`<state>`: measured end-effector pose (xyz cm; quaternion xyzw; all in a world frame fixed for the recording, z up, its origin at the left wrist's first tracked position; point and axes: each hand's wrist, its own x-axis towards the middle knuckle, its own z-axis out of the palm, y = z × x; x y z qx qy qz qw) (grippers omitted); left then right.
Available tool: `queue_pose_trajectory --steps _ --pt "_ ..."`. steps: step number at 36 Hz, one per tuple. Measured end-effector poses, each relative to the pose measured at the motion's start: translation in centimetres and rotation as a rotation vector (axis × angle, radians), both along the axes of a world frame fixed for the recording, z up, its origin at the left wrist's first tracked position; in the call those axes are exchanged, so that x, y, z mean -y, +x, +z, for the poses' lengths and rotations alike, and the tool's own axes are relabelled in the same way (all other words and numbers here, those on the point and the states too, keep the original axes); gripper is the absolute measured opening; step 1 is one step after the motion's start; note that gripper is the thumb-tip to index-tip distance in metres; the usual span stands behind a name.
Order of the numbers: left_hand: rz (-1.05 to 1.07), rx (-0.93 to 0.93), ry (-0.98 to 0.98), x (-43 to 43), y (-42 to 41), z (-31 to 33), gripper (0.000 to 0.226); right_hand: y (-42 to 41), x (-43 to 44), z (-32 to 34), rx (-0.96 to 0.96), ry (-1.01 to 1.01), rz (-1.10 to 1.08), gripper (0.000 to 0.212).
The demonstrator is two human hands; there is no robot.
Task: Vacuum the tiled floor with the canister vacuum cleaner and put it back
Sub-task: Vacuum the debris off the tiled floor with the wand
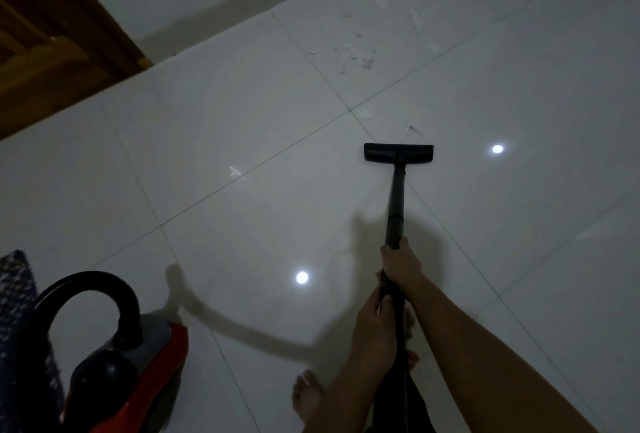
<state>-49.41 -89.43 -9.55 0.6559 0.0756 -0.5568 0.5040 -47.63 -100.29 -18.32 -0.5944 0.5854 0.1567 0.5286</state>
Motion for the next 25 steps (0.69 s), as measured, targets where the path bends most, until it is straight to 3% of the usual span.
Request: queue_pose_trajectory --steps 25 --pt "0.137 -0.043 0.032 17.8 6.4 -3.7 0.038 7.6 17.9 -2.1 0.041 0.014 0.006 0.064"
